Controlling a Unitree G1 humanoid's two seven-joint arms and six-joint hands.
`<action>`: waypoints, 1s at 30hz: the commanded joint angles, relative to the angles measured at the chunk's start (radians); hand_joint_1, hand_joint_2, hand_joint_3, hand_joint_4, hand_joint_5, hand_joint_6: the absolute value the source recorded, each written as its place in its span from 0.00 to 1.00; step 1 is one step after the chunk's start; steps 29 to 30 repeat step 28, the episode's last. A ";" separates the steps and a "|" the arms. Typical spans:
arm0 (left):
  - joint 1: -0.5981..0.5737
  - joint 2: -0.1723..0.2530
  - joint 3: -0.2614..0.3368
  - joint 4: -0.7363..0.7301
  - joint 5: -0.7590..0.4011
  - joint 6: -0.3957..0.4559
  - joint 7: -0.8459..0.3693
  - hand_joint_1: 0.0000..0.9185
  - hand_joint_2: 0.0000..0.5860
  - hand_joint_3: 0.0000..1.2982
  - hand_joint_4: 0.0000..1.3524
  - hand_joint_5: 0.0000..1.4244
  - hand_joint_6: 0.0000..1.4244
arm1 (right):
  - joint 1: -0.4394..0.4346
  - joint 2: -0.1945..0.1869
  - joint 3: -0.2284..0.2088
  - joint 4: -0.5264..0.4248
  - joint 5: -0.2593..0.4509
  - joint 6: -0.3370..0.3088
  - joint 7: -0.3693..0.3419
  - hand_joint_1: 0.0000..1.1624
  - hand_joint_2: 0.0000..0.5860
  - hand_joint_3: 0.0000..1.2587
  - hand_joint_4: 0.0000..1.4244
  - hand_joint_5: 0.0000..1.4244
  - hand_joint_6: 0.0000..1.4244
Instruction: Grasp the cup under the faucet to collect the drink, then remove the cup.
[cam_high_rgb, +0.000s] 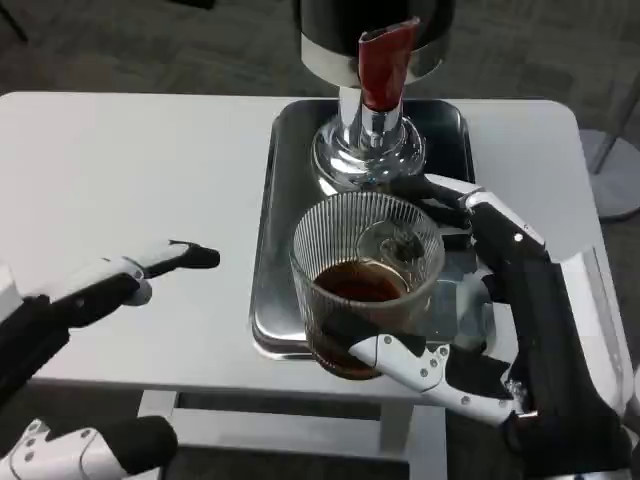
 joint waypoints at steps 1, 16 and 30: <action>0.001 0.003 -0.013 -0.011 0.017 -0.008 -0.003 0.00 0.09 0.14 0.06 0.08 0.18 | 0.011 0.002 0.000 -0.047 0.015 -0.020 0.003 0.78 0.38 0.86 0.89 1.00 1.00; -0.021 0.011 -0.016 -0.031 0.025 0.012 -0.003 0.00 0.09 0.13 0.05 0.07 0.17 | 0.012 0.002 -0.009 -0.054 0.018 -0.020 0.013 0.77 0.38 0.86 0.89 1.00 1.00; -0.027 0.016 -0.013 -0.028 0.020 0.013 -0.010 0.00 0.09 0.13 0.05 0.07 0.17 | 0.013 0.004 -0.009 -0.056 0.019 -0.019 0.018 0.77 0.38 0.86 0.89 1.00 1.00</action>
